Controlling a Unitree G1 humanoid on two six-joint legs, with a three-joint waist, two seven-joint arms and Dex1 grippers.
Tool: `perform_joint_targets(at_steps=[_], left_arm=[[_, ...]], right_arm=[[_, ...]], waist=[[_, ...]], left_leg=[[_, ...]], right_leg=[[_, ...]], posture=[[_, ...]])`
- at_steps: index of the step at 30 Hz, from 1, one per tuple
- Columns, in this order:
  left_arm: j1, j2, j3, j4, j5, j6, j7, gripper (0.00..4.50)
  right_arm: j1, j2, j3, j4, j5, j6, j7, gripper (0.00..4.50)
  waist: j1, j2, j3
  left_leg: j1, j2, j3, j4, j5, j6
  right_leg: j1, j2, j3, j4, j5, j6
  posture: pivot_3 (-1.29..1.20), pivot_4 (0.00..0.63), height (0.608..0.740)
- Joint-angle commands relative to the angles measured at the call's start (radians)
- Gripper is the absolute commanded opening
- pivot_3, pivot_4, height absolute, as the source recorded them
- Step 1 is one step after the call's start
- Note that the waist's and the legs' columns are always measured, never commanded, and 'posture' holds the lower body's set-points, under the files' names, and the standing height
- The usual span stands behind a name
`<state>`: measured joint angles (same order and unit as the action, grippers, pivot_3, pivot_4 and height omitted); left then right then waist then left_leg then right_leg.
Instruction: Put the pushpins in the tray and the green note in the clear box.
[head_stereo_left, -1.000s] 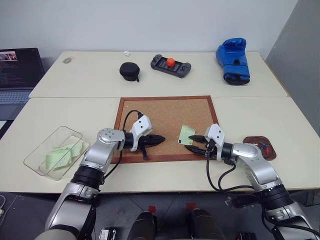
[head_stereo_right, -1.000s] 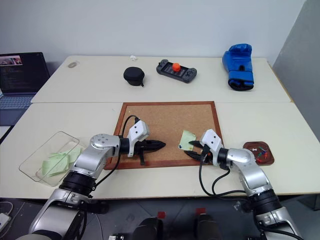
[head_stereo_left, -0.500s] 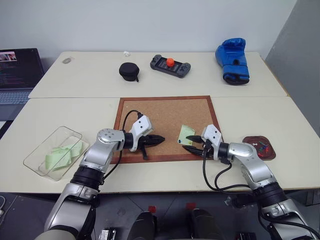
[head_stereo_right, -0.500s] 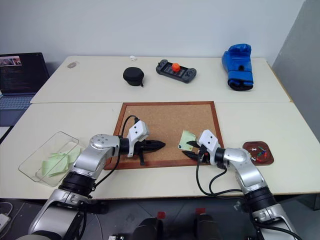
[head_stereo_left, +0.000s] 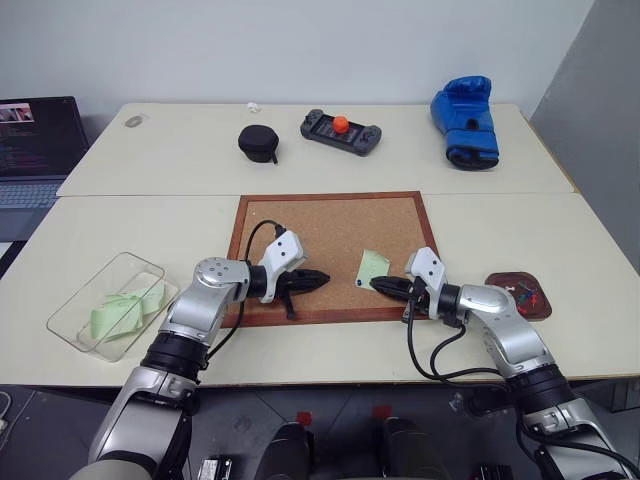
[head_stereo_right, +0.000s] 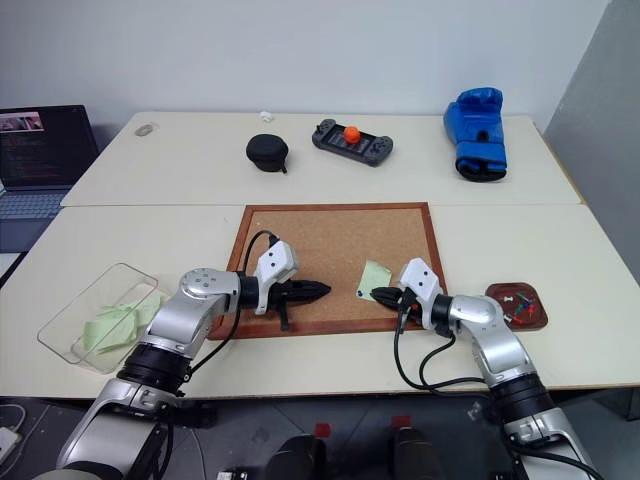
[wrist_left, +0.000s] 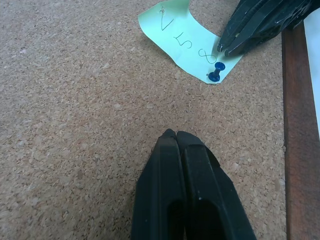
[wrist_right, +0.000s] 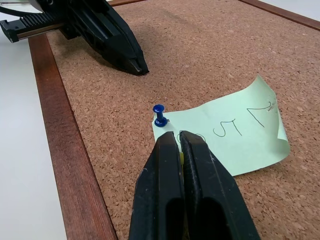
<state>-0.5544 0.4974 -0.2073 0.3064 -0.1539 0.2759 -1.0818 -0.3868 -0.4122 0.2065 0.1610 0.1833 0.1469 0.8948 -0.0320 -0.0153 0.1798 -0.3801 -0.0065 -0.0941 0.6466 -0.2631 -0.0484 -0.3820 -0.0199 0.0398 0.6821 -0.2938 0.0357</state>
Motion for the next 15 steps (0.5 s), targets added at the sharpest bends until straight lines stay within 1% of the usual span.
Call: perform_joint_targets(at_steps=[1,8,15], left_arm=[[0.009,0.002,-0.014,-0.003,0.015,0.015,-0.002,0.00],[0.014,0.004,-0.016,-0.006,0.017,0.016,-0.005,0.00],[0.015,0.003,-0.022,-0.004,0.020,0.014,-0.006,0.00]], right_arm=[[-0.015,0.000,-0.035,-0.054,0.049,0.026,0.024,0.07],[-0.026,-0.014,-0.058,-0.173,0.112,0.132,0.037,0.07],[-0.015,-0.033,-0.073,-0.217,0.132,0.178,0.023,0.07]], waist=[[0.000,0.000,0.000],[0.000,0.000,0.000],[0.000,0.000,0.000]], left_leg=[[0.000,0.000,0.000,0.000,0.000,0.000],[-0.001,0.000,-0.003,0.000,0.000,0.000],[-0.001,0.000,-0.003,0.000,0.000,0.000]], right_leg=[[0.000,0.000,0.000,0.000,0.000,0.000],[-0.001,0.000,0.000,0.000,0.000,0.000],[-0.001,0.000,0.000,0.000,0.000,0.000]], posture=[[0.00,0.150,0.740],[0.00,0.150,0.740],[0.00,0.150,0.740]])
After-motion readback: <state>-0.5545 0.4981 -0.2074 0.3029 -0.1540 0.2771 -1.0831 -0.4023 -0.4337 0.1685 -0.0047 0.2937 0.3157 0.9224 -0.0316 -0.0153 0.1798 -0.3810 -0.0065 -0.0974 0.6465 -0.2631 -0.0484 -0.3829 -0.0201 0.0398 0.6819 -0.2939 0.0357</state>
